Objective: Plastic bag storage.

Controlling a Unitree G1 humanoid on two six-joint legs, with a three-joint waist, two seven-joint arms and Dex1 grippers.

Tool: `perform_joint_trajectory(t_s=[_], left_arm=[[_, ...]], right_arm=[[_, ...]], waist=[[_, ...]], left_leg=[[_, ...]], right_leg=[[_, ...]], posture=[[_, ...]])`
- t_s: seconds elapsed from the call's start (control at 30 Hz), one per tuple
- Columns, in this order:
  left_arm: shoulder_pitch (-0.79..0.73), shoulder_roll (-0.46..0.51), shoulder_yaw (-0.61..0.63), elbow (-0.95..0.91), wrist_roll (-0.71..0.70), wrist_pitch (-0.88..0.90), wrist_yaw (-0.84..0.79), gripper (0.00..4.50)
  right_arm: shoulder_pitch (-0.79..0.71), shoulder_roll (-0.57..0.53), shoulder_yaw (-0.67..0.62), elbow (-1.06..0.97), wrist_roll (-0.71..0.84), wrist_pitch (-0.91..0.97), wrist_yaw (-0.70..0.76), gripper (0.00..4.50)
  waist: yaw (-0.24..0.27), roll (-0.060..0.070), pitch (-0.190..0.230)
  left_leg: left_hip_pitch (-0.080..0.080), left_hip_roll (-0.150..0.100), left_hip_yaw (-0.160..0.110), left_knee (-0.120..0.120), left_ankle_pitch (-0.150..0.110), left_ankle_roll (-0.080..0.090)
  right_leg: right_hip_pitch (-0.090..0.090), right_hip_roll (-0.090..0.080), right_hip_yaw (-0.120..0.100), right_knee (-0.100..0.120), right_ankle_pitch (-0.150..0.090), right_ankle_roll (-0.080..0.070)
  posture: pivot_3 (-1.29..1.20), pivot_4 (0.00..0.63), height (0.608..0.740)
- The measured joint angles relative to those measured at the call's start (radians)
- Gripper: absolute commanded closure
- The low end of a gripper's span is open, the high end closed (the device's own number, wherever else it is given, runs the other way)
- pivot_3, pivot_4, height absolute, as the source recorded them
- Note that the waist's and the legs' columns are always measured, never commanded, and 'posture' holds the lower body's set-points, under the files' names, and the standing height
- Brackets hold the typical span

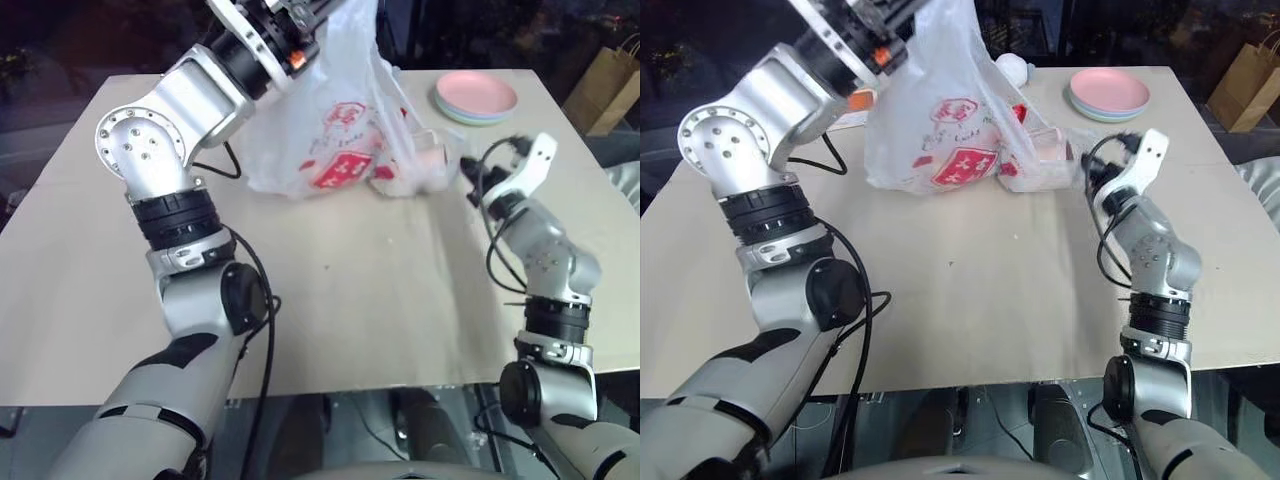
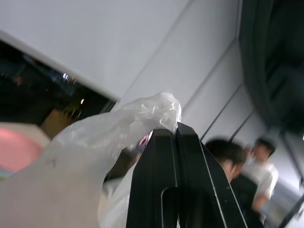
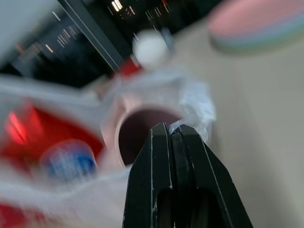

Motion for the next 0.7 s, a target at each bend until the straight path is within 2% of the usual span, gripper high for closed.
perform_joint_trajectory(t_s=[0.1, 0.27, 0.43, 0.7], left_arm=[[-0.042, 0.023, 0.021, 0.062, -0.014, -0.046, -0.006, 4.50], [-0.055, 0.051, 0.026, 0.132, -0.011, -0.081, -0.037, 4.50], [-0.055, 0.061, -0.010, 0.143, 0.014, -0.104, -0.095, 4.50], [-0.083, 0.092, -0.062, 0.215, 0.094, -0.172, -0.193, 4.50]], right_arm=[[-0.090, -0.016, -0.015, -0.048, 0.058, 0.022, -0.016, 4.41], [-0.142, -0.033, -0.016, -0.074, 0.124, 0.070, -0.051, 4.41], [-0.277, -0.075, -0.029, -0.126, 0.215, 0.112, -0.107, 4.41], [-0.411, -0.163, -0.037, -0.123, 0.289, 0.130, -0.146, 4.41]], waist=[[0.000, 0.000, 0.000], [0.001, 0.000, 0.000], [0.001, 0.001, 0.001], [0.001, 0.001, 0.001]], left_leg=[[0.000, 0.000, 0.000, 0.000, 0.000, 0.000], [-0.001, 0.000, 0.000, 0.000, 0.000, 0.000], [-0.001, 0.000, -0.001, -0.001, 0.000, 0.000], [-0.001, 0.000, 0.000, -0.002, 0.000, 0.000]], right_leg=[[0.000, 0.000, 0.000, 0.000, 0.000, 0.000], [0.000, 0.000, 0.000, -0.001, 0.000, 0.000], [0.000, 0.000, -0.001, -0.002, 0.000, 0.000], [0.000, 0.000, -0.001, -0.002, 0.000, 0.000]], posture=[[0.00, 0.150, 0.740], [0.00, 0.150, 0.740], [0.00, 0.150, 0.740], [0.00, 0.150, 0.740]])
